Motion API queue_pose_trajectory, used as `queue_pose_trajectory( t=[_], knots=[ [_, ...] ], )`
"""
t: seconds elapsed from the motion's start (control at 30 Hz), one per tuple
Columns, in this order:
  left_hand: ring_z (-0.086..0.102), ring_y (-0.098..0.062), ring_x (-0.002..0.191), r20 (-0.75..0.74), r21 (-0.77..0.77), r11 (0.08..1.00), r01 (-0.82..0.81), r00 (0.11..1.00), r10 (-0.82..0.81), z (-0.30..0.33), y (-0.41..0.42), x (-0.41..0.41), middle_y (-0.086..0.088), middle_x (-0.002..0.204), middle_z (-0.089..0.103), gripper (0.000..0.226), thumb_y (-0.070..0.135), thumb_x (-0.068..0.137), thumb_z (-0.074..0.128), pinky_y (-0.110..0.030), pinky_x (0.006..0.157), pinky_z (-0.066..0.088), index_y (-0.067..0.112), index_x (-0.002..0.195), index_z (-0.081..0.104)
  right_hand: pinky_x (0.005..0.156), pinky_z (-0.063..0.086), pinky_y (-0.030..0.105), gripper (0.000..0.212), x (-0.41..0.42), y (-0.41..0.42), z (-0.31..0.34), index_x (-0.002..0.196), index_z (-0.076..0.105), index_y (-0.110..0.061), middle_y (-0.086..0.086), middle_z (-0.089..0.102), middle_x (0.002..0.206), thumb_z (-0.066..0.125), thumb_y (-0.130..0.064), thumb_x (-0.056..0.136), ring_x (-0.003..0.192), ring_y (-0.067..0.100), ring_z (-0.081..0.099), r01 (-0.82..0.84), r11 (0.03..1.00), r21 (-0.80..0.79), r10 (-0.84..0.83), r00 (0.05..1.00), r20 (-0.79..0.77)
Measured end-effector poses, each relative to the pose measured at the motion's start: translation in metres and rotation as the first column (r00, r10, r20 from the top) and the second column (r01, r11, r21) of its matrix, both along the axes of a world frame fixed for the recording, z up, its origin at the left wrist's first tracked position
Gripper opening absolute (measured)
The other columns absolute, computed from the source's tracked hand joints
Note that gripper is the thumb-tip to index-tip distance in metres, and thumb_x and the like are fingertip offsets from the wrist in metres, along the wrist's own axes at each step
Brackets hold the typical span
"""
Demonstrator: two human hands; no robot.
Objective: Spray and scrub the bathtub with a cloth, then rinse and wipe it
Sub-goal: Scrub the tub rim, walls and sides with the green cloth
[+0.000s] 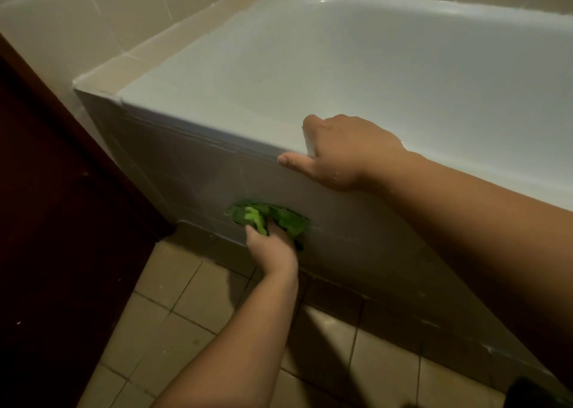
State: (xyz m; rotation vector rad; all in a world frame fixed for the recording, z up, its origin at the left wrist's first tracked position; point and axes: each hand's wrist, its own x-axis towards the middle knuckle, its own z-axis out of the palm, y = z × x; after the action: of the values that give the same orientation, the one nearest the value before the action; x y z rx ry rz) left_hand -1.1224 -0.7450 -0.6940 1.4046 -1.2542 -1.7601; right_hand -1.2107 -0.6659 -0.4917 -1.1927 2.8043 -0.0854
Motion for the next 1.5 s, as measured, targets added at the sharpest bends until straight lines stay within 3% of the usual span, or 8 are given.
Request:
queue_pose_trajectory(
  t=[0.13,0.37,0.57,0.7,0.97,1.07,1.3,1.5],
  knots=[
    [0.062,-0.038,0.118,0.152,0.025,0.995,0.095,0.984,-0.097,-0.041,-0.001,0.008,-0.024,0.128,0.065,0.035,0.017,0.105,0.056,-0.038,0.094,0.049,-0.003,0.133,0.058,0.069,0.04,0.04,0.057,-0.001,-0.001,-0.001,0.101,0.04,-0.024,-0.005,0.041,0.081,0.036,-0.081,0.094,0.086,0.027,0.051,-0.014,1.0,-0.017,0.013,1.0,-0.015],
    [0.063,-0.037,0.102,0.037,0.038,0.996,0.075,0.996,-0.077,-0.044,0.016,0.011,-0.017,0.105,0.067,0.028,0.018,0.105,0.057,-0.03,0.081,0.042,-0.004,0.122,0.061,0.068,0.04,0.04,0.056,-0.001,-0.001,-0.001,0.1,0.04,-0.024,-0.005,0.04,0.08,0.037,-0.08,0.094,0.083,0.026,0.049,-0.018,0.999,-0.038,0.017,1.0,-0.021],
    [0.062,-0.039,0.121,0.296,0.091,0.989,0.116,0.945,-0.138,-0.093,-0.005,-0.002,-0.024,0.134,0.062,0.036,0.017,0.107,0.051,-0.04,0.096,0.049,-0.003,0.137,0.056,0.063,0.035,0.038,0.055,-0.003,-0.003,-0.002,0.1,0.04,-0.024,-0.005,0.04,0.08,0.036,-0.079,0.095,0.072,0.017,0.042,-0.03,0.998,-0.047,0.029,0.999,-0.03],
    [0.072,-0.04,0.096,0.142,0.318,0.924,0.214,0.952,-0.27,-0.135,0.023,0.003,-0.021,0.113,0.071,0.025,0.004,0.1,0.05,-0.06,0.079,0.061,0.007,0.121,0.065,0.061,0.034,0.037,0.055,-0.004,-0.004,-0.002,0.101,0.04,-0.024,-0.006,0.04,0.08,0.037,-0.078,0.095,0.069,0.012,0.039,-0.04,0.998,-0.056,0.038,0.999,-0.029],
    [0.066,-0.034,0.113,0.057,0.224,0.972,0.076,0.994,-0.091,-0.188,-0.01,-0.008,-0.014,0.129,0.067,0.044,0.016,0.092,0.059,-0.055,0.099,0.055,0.015,0.136,0.057,0.058,0.032,0.035,0.053,-0.006,-0.003,-0.002,0.092,0.041,-0.024,-0.006,0.043,0.081,0.038,-0.077,0.096,0.071,0.01,0.041,-0.059,0.995,-0.085,0.058,0.998,-0.021],
    [0.07,-0.045,0.105,0.047,0.377,0.898,0.228,0.963,-0.264,-0.201,0.008,-0.003,-0.021,0.123,0.069,0.036,0.015,0.1,0.052,-0.066,0.077,0.06,0.008,0.135,0.059,0.055,0.029,0.032,0.052,-0.007,-0.003,-0.001,0.078,0.039,-0.027,-0.006,0.047,0.081,0.042,-0.076,0.095,0.071,0.009,0.043,-0.083,0.99,-0.116,0.081,0.996,-0.021],
    [0.067,-0.037,0.114,0.068,0.392,0.892,0.223,0.96,-0.27,-0.067,0.034,0.014,-0.012,0.121,0.066,0.016,0.022,0.099,0.066,-0.046,0.093,0.058,0.013,0.11,0.058,0.062,0.042,0.033,0.057,-0.004,0.001,0.003,0.091,0.057,-0.025,-0.006,0.057,0.088,0.045,-0.081,0.091,0.082,0.016,0.055,-0.071,0.984,-0.166,0.07,0.997,-0.015],
    [0.069,-0.035,0.102,-0.09,0.292,0.946,0.144,0.988,-0.123,0.014,0.042,0.021,-0.009,0.118,0.07,0.04,0.021,0.092,0.078,-0.054,0.085,0.061,0.017,0.129,0.064,0.11,0.046,0.043,0.074,0.001,0.027,0.008,0.15,0.05,-0.028,0.0,0.056,0.151,0.047,-0.074,0.093,0.138,0.027,0.05,-0.009,0.986,-0.164,0.023,0.996,0.087]
  ],
)
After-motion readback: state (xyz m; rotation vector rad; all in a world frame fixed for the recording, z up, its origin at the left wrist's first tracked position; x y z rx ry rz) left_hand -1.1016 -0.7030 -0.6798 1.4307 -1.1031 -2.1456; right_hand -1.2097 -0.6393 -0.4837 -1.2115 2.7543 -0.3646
